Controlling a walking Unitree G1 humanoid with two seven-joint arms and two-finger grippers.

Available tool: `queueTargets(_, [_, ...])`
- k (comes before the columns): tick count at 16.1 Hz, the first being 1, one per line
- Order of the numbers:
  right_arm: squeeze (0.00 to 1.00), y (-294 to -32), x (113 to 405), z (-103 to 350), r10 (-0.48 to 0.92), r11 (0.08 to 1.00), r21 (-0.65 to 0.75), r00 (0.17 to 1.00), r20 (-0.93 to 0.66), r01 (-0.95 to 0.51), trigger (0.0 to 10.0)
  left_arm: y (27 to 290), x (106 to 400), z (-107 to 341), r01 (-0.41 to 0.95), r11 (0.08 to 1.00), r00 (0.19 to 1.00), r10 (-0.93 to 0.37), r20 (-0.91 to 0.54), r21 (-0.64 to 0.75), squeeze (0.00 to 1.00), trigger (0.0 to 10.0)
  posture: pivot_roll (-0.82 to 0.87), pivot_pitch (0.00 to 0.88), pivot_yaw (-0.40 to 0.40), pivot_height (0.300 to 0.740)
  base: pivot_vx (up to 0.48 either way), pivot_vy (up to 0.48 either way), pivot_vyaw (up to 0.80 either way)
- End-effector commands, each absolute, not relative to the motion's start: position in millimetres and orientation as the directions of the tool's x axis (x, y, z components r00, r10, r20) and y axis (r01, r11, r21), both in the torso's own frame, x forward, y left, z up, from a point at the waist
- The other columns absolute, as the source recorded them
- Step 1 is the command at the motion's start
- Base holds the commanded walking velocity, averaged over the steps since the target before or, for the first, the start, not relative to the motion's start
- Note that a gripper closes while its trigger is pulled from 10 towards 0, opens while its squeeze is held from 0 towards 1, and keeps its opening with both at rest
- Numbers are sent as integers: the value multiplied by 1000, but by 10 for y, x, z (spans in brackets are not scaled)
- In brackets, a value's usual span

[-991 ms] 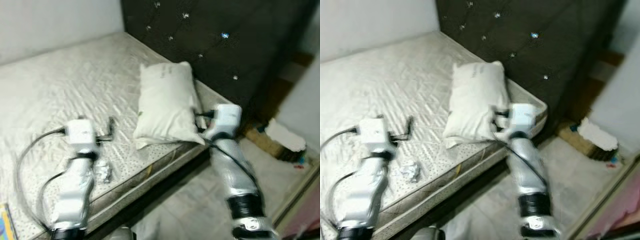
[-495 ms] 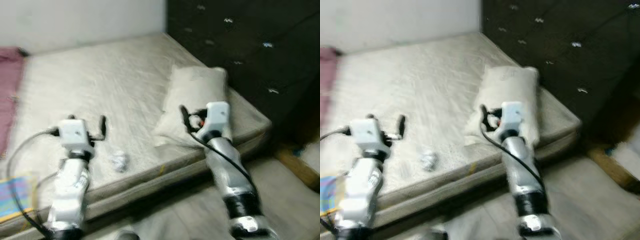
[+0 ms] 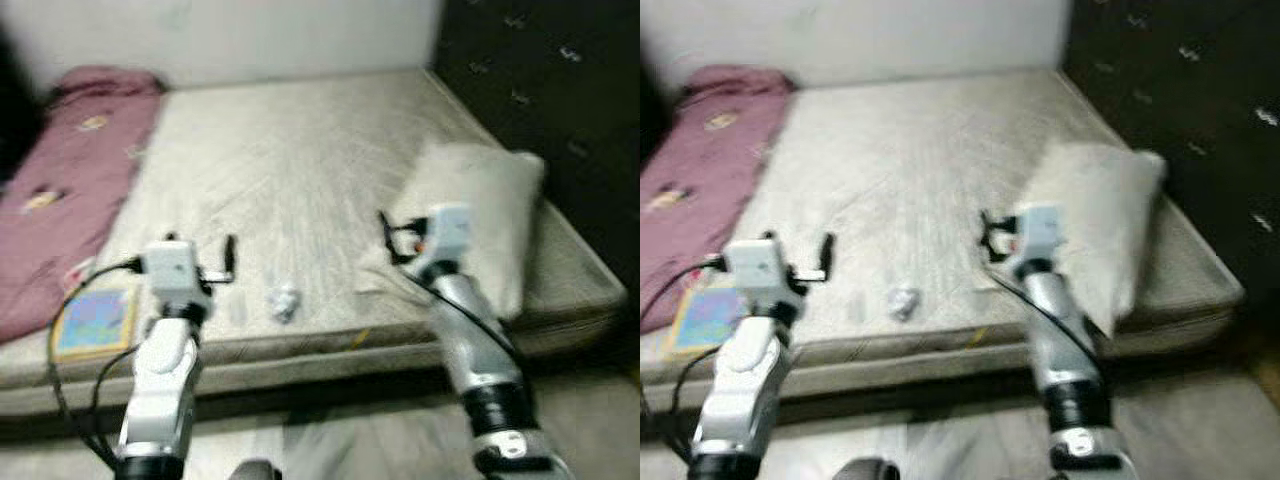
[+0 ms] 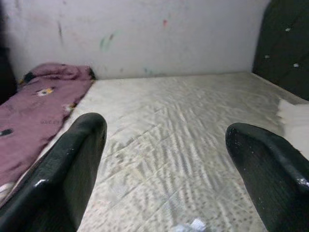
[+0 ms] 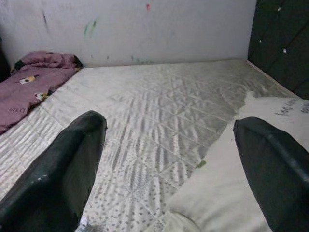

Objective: Clean up the room

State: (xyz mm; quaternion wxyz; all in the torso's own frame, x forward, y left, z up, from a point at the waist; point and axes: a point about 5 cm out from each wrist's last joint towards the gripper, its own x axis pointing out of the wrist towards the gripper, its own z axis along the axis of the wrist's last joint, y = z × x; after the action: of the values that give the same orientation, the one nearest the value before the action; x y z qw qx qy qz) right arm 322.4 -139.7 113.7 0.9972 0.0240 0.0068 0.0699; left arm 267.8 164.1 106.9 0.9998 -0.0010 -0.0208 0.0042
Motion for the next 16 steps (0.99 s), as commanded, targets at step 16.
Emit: queueTargets(16, [0,-1239,3235,1183,193,978,76,981,13,-193,10000,1689,2698,1093,16,1000,999,-15,51,-22,0,10000,-60,0,-2,740,285,0,56])
